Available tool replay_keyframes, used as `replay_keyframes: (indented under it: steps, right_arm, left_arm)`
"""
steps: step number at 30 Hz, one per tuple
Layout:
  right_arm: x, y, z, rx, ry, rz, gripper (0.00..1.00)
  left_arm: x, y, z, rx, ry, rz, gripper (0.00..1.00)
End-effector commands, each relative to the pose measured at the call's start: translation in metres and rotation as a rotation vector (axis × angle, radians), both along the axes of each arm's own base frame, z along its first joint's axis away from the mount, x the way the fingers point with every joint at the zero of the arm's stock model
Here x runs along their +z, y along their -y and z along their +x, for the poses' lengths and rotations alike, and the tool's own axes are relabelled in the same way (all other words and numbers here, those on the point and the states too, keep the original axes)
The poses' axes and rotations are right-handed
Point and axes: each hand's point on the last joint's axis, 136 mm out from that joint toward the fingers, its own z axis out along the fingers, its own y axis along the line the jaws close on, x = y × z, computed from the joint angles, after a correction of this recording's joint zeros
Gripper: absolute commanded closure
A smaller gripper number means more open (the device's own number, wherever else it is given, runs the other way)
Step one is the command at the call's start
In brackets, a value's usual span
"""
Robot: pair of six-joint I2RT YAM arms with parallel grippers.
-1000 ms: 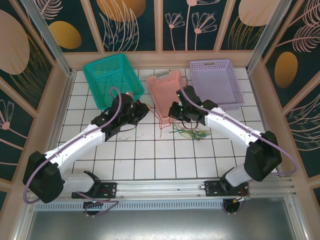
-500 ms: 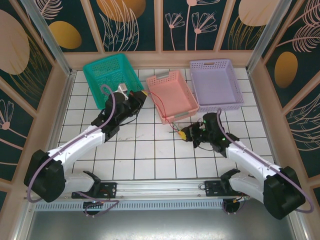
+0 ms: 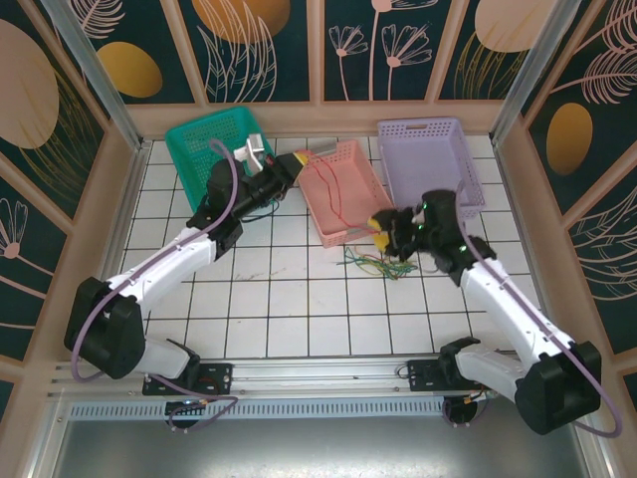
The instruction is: Untangle the cables
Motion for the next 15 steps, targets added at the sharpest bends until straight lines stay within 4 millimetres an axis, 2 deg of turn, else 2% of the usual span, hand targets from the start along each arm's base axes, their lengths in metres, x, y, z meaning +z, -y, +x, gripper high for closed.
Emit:
replay_keyframes:
  steps: [1, 5, 7, 9, 11, 15]
  right_arm:
    - [0.044, 0.031, 0.004, 0.099, 0.274, -0.331, 0.52]
    - [0.117, 0.034, 0.015, 0.172, 0.585, -0.482, 0.48]
    - [0.131, 0.029, 0.022, 0.213, 0.649, -0.515, 0.47]
    - [0.133, 0.011, 0.027, 0.305, 0.686, -0.514, 0.46]
    - [0.127, -0.012, 0.03, 0.398, 0.711, -0.534, 0.46]
    - [0.099, -0.047, 0.036, 0.506, 0.719, -0.588, 0.48]
  left_arm:
    - [-0.008, 0.019, -0.019, -0.173, 0.042, 0.143, 1.0]
    - [0.001, 0.026, -0.016, -0.214, 0.076, 0.201, 1.0]
    - [0.006, 0.029, -0.013, -0.223, 0.093, 0.215, 1.0]
    - [0.013, 0.034, -0.011, -0.246, 0.111, 0.206, 1.0]
    - [0.016, 0.038, -0.01, -0.271, 0.122, 0.202, 1.0]
    - [0.021, 0.044, -0.01, -0.303, 0.135, 0.197, 1.0]
